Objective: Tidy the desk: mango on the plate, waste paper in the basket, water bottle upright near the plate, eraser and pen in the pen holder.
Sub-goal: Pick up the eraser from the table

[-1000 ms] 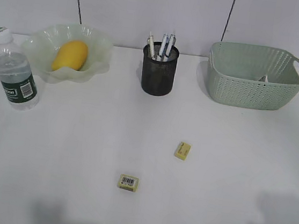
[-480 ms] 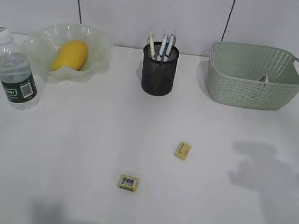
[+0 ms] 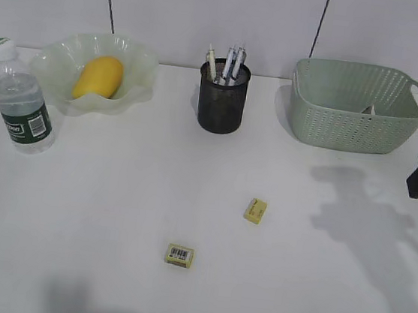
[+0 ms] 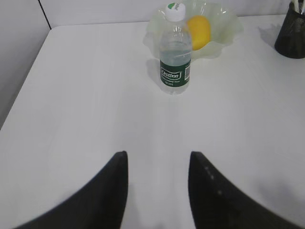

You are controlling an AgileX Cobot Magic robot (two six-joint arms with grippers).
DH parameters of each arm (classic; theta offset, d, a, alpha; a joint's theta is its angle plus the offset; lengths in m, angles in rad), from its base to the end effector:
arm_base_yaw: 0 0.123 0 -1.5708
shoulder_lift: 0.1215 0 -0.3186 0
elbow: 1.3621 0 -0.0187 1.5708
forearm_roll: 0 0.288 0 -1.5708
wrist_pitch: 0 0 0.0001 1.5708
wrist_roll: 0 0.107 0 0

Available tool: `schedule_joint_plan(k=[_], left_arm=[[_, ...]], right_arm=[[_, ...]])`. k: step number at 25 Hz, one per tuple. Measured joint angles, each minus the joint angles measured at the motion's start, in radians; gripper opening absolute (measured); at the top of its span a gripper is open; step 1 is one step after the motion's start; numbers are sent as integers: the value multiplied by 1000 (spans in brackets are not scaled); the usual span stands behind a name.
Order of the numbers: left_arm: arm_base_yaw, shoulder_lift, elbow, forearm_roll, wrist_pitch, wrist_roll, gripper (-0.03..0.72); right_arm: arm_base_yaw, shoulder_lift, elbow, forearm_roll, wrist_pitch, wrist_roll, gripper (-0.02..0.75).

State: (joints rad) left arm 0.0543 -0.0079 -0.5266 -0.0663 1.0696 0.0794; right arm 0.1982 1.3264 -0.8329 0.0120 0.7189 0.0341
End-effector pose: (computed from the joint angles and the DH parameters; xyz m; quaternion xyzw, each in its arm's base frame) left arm 0.0033 -0.0061 0.2958 0.0126 0.8459 0.0025 0.5331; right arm 0.2733 0.0557 0.2460 -0.0764 0.9723 0.0304 0.2189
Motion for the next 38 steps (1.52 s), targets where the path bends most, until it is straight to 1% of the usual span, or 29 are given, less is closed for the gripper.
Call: schedule_joint_plan(k=[2, 4, 10, 12, 17, 23, 29, 34, 38], left_arm=[[0, 0, 0, 0, 0, 0, 325], [0, 0, 0, 0, 0, 0, 323], [0, 0, 0, 0, 0, 0, 323], [0, 0, 0, 0, 0, 0, 321], [0, 0, 0, 0, 0, 0, 301], [0, 0, 0, 0, 0, 0, 290], [0, 0, 0, 0, 0, 0, 284], [0, 0, 0, 0, 0, 0, 280], [0, 0, 0, 0, 0, 0, 276]], right_arm=[[16, 29, -37, -7, 45, -4, 585], [54, 50, -73, -19, 63, -6, 585], [223, 122, -156, -37, 109, -17, 586], [264, 157, -179, -32, 136, -62, 586], [334, 256, -241, -21, 223, -129, 586], [368, 361, -348, 6, 298, -184, 586], [369, 455, -455, 51, 331, -221, 586], [380, 521, -504, 68, 334, -270, 586], [407, 572, -511, 76, 336, -356, 586]])
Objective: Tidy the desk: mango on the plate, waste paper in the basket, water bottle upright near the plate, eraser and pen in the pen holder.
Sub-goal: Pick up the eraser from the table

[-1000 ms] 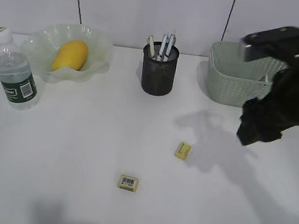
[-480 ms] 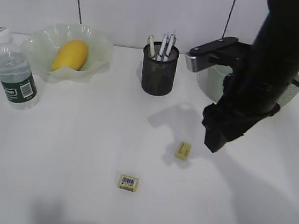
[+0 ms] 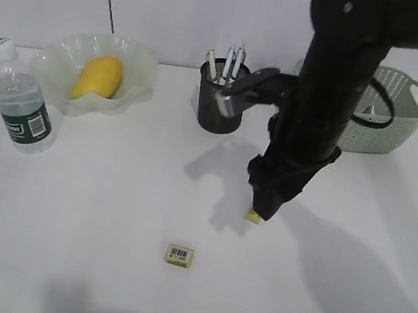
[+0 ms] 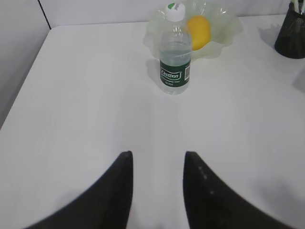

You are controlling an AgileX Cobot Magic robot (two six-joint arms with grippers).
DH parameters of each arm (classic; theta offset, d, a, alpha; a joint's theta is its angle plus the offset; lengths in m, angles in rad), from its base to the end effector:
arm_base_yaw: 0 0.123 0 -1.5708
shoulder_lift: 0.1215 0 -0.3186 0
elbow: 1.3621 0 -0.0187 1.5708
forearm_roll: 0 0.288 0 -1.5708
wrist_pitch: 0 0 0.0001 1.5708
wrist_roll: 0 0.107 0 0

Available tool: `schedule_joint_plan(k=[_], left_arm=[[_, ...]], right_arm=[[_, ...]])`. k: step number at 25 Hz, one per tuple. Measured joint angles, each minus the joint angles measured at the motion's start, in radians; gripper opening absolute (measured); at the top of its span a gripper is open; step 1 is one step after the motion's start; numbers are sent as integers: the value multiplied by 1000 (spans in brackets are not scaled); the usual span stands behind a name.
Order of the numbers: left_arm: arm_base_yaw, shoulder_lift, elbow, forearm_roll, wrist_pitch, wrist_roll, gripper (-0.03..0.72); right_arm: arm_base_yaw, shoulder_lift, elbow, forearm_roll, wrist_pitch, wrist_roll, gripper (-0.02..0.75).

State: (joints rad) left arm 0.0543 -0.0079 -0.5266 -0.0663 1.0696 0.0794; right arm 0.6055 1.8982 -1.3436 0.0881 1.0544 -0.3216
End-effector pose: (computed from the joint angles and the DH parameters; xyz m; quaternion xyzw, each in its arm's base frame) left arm 0.0033 -0.0061 0.2958 0.0126 0.8459 0.0025 0.5331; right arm 0.3317 0.2396 0.1904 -0.4280 0.9026 0.0419 0.0187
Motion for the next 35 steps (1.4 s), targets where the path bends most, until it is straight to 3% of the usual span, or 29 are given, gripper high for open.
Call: schedule_joint_plan(k=[12, 35], left_arm=[[0, 0, 0, 0, 0, 0, 276], [0, 0, 0, -1, 0, 0, 253]], right_arm=[[22, 100, -1, -21, -130, -107, 586], [14, 217, -67, -74, -177, -150, 584]])
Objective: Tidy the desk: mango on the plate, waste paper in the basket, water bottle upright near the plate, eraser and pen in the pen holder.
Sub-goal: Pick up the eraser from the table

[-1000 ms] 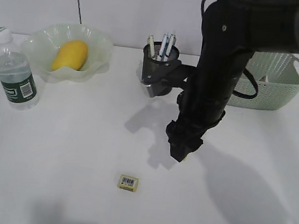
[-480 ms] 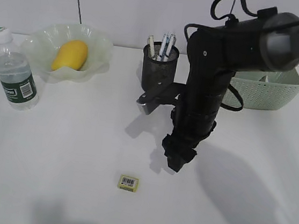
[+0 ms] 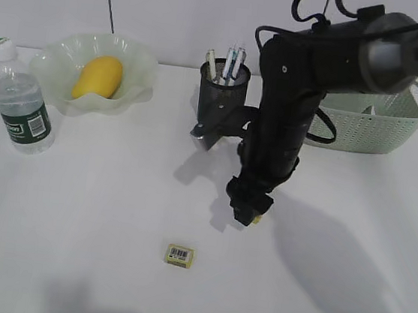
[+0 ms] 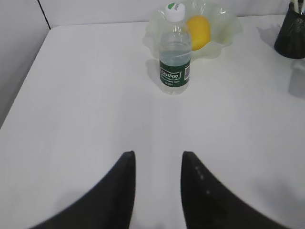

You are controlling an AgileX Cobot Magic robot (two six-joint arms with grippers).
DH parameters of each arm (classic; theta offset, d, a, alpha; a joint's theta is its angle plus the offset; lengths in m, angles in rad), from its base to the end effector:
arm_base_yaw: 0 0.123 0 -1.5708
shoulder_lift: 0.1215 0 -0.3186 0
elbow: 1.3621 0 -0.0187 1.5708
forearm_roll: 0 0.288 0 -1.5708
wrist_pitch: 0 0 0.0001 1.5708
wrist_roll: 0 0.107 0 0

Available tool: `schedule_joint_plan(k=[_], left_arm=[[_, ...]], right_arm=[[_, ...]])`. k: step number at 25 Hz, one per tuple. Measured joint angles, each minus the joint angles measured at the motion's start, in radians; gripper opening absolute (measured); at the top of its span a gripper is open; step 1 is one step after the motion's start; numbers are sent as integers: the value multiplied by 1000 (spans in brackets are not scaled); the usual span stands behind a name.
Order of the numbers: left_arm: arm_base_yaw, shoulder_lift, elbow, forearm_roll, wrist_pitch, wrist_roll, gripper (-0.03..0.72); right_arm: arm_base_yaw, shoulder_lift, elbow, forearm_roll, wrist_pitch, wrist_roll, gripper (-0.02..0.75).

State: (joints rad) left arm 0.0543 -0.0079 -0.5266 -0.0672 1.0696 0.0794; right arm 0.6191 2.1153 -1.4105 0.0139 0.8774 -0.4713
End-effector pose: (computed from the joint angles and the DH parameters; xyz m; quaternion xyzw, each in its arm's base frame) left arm 0.0033 -0.0061 0.2958 0.0126 0.8459 0.0021 0.5332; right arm 0.3662 0.2623 0.1153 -0.5146 0.8566 0.0083 0.0374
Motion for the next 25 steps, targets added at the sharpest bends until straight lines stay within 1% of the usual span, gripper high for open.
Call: schedule_joint_plan(k=[4, 10, 14, 17, 21, 22, 25], left_arm=[[0, 0, 0, 0, 0, 0, 249], [0, 0, 0, 0, 0, 0, 249], [0, 0, 0, 0, 0, 0, 247], [0, 0, 0, 0, 0, 0, 247], [0, 0, 0, 0, 0, 0, 246], [0, 0, 0, 0, 0, 0, 246], [0, 0, 0, 0, 0, 0, 246]], right_arm=[[-1, 31, -36, 0, 21, -4, 577], [-3, 49, -38, -2, 38, -6, 563], [-4, 65, -39, -2, 43, -7, 538], [-4, 79, -39, -2, 35, -7, 482], [-4, 92, -40, -2, 41, -6, 330], [-4, 92, -42, -2, 41, -4, 319], [-4, 92, -57, -2, 47, 9, 319]])
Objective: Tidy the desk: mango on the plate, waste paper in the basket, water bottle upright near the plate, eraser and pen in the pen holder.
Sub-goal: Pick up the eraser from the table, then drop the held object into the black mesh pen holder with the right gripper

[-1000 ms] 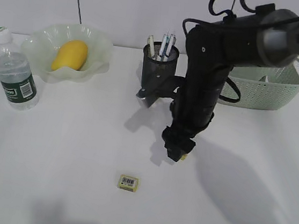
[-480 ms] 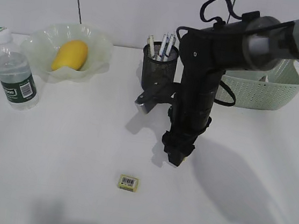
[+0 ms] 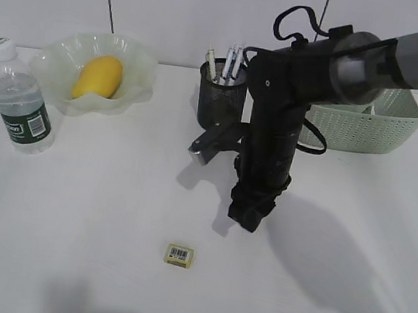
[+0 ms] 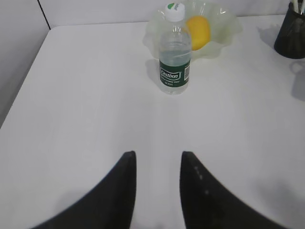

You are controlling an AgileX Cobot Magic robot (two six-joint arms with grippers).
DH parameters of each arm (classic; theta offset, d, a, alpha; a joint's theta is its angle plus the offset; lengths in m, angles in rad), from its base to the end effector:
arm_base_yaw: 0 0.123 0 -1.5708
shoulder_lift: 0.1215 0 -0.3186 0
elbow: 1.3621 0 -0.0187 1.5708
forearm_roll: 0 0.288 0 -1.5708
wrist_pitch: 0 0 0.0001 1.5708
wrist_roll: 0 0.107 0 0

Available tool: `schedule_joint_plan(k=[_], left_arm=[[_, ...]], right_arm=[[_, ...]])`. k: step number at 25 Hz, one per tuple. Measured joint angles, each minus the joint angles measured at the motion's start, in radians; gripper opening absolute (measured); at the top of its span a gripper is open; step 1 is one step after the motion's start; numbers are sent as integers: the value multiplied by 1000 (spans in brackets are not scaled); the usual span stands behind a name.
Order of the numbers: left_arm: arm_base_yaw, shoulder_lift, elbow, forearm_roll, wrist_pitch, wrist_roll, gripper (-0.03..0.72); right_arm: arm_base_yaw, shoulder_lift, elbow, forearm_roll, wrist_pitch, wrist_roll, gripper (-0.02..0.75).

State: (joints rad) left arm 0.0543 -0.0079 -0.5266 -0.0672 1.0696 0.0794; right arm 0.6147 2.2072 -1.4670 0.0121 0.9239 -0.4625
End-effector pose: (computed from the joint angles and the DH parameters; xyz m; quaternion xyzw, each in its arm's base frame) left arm 0.0033 -0.0061 0.2958 0.0126 0.8459 0.0021 0.5332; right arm 0.3739 0.2652 0.0873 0.5098 -0.8603 -0.0046 0.0034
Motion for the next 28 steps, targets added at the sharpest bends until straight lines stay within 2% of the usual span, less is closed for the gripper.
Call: schedule_joint_plan(k=[8, 15, 21, 28], left_arm=[[0, 0, 0, 0, 0, 0, 246], [0, 0, 0, 0, 0, 0, 246], [0, 0, 0, 0, 0, 0, 246], [0, 0, 0, 0, 0, 0, 246]], right_arm=[[0, -16, -140, -12, 149, 19, 319], [0, -32, -379, -12, 275, 53, 319], [0, -36, -558, -32, 278, 103, 319], [-3, -37, -583, -92, 211, 168, 319]])
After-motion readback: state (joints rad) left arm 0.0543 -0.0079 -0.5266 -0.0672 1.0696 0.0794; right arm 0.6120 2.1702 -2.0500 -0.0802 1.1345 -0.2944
